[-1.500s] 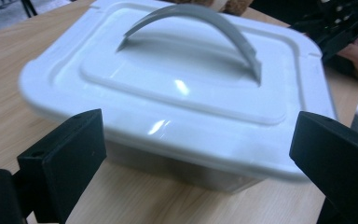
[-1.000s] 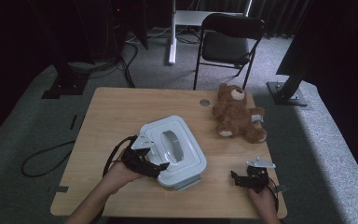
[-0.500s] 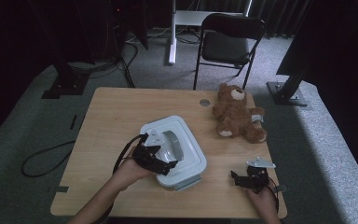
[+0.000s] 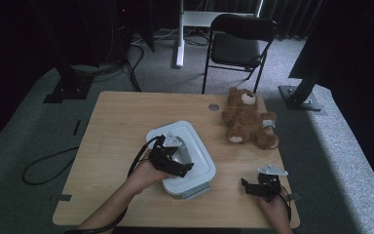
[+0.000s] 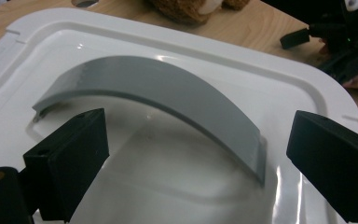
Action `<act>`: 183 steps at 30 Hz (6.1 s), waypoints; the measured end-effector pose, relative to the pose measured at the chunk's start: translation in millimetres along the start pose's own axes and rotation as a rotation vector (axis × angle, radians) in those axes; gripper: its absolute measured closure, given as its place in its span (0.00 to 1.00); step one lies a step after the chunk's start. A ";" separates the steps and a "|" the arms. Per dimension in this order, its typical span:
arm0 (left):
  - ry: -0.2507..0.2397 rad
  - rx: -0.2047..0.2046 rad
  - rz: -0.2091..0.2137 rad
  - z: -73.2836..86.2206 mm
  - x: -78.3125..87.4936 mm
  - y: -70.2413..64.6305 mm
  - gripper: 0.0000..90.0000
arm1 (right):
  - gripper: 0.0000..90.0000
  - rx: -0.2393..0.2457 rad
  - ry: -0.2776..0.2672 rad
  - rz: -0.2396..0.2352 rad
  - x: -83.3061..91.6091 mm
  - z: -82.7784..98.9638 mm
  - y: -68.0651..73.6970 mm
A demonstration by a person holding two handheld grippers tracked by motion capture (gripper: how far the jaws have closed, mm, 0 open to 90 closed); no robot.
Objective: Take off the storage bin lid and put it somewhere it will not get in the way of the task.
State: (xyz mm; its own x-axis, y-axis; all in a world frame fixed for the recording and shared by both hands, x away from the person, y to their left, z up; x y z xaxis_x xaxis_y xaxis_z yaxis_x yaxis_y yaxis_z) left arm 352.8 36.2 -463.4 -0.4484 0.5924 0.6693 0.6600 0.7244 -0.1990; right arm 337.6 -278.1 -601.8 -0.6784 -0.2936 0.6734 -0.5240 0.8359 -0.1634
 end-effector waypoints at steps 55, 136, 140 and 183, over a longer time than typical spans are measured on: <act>-0.120 0.008 0.203 -4.2 32.7 -19.5 0.78 | 0.14 -0.002 0.001 0.001 0.1 0.1 -0.1; -0.105 0.177 0.088 92.7 130.4 97.8 0.79 | 0.14 -0.006 0.002 0.008 0.0 0.3 -0.9; -0.080 0.190 0.097 99.6 118.7 102.0 0.79 | 0.14 -0.006 0.002 0.008 0.0 0.3 -0.9; 0.064 0.298 0.220 123.8 9.2 123.0 0.78 | 0.14 -0.007 0.002 0.008 0.0 0.3 -0.9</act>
State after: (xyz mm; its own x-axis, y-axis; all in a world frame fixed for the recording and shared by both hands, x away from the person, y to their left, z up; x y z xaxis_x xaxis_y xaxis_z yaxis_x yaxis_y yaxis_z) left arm 355.2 174.4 -570.3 -0.2705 0.7288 0.6290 0.5277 0.6587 -0.5363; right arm 337.9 -279.0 -601.9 -0.6812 -0.2861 0.6739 -0.5153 0.8412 -0.1638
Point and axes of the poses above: each handheld gripper's, and its own axes: x roughly backward along the jaws, z roughly out of its underside, y roughly to its left, the point moved 6 cm from there along -x, roughly forward along the jaws, and after that the axes turned 13 degrees about x, right-handed, at the moved point
